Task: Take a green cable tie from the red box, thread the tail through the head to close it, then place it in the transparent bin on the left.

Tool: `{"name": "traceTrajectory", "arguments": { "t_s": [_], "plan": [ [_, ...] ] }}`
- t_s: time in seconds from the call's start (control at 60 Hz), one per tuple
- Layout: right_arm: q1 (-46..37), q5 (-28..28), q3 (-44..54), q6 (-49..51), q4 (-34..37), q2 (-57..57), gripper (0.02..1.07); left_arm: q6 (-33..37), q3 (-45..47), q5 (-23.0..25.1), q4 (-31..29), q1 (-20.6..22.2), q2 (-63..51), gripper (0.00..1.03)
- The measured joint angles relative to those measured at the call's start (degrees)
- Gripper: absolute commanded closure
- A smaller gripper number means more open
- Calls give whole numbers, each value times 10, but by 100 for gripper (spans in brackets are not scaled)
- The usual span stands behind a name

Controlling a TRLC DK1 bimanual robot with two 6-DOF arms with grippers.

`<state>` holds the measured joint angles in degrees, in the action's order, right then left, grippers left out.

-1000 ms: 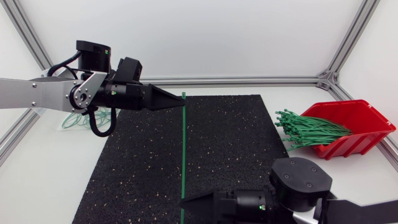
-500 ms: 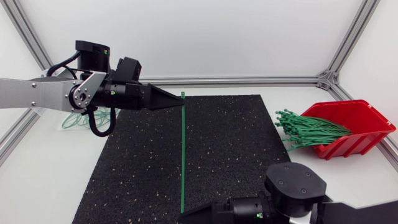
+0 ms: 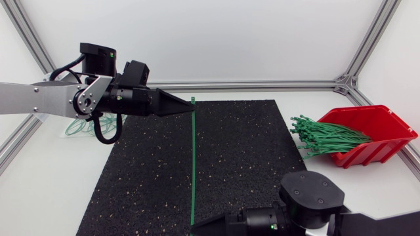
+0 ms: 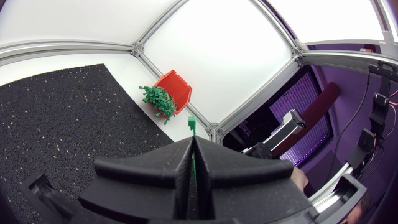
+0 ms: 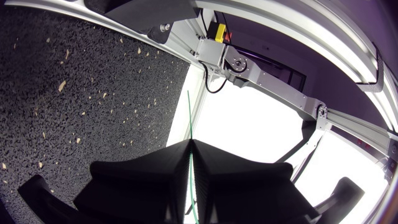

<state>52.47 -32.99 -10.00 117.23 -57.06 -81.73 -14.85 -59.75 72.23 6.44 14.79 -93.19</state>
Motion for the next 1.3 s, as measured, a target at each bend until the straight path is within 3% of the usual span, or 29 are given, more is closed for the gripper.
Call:
{"name": "traceTrajectory", "arguments": {
  "t_s": [0.183,0.35,0.667,0.95,1.3],
  "plan": [
    [0,4,0,-8,0,0,101,-2,-2,0,0,2,-2,100],
    [0,42,0,-68,0,11,101,-2,-2,0,0,3,-2,100],
    [7,60,2,-159,0,33,101,-2,-2,0,0,8,-2,100],
    [18,118,5,-311,2,41,101,-2,-2,0,0,8,-2,100],
    [14,150,7,-480,5,38,101,-2,-2,-1,0,17,-2,100]
  ]
}}
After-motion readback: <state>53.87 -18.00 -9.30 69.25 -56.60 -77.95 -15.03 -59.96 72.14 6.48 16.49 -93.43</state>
